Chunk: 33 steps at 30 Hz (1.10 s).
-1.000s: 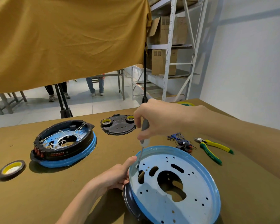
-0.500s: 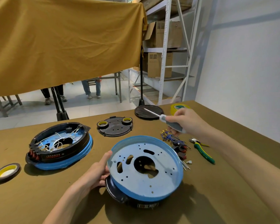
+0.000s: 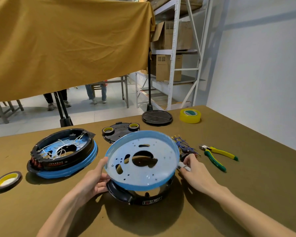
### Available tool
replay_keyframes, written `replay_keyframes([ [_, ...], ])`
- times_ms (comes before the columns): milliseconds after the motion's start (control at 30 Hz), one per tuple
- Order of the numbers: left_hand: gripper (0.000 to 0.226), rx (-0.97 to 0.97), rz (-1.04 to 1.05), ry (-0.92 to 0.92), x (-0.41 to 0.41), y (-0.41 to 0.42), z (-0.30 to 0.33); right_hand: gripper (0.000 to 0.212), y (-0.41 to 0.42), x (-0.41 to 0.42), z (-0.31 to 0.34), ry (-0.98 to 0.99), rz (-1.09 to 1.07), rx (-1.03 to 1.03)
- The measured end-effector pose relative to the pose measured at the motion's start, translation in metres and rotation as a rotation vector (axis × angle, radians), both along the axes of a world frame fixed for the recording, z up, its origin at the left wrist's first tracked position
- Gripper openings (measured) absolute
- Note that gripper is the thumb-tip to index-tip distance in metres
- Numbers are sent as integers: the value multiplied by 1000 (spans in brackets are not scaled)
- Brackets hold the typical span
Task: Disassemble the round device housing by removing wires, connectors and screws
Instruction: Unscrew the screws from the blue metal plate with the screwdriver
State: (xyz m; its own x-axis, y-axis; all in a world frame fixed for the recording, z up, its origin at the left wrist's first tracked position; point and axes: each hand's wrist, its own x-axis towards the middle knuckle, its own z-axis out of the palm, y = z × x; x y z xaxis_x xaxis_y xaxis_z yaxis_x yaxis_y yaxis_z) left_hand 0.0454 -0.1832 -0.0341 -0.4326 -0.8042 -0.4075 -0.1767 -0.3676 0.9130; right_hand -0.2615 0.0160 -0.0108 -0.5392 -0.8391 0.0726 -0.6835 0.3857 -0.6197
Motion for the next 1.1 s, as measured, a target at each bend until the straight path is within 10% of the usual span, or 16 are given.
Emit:
replay_keyframes([
  [467,87,-66,-43,-67,-3,2,0,19,-17,-1,11,92,93,253],
  [600,96,-51,-80,-77,-3,3,3,17,-24,4,41,178,-23,-53],
  [1100,98,-5,-102,-62,-2,11,7,29,-114,141,42,192,603,-194],
])
